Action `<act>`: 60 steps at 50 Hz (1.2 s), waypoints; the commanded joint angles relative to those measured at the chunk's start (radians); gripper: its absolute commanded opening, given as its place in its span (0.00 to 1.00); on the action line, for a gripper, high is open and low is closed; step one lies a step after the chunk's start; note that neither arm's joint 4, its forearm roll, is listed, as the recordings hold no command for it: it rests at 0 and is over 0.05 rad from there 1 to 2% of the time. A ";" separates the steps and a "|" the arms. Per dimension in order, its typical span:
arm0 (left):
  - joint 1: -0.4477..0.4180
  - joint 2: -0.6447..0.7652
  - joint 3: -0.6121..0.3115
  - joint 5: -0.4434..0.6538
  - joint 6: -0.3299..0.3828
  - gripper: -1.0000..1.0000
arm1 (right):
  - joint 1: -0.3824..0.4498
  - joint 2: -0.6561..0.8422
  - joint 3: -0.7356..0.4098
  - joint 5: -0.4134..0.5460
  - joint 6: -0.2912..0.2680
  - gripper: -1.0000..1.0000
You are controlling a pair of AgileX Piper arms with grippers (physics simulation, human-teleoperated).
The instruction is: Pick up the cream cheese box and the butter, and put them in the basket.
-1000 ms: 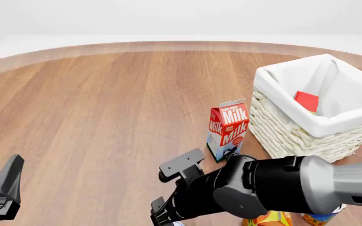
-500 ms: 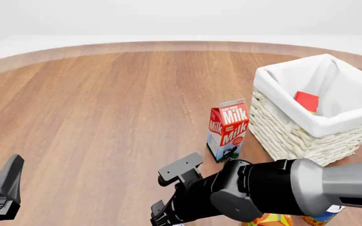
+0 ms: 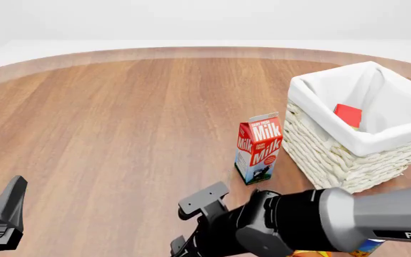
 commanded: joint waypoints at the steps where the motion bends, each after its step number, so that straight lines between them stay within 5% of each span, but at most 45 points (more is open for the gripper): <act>1: 0.000 0.000 0.000 0.000 0.000 1.00 | 0.018 0.015 0.015 -0.016 0.026 1.00; 60: 0.000 0.000 0.000 0.000 0.000 1.00 | 0.058 0.082 0.085 -0.118 0.106 1.00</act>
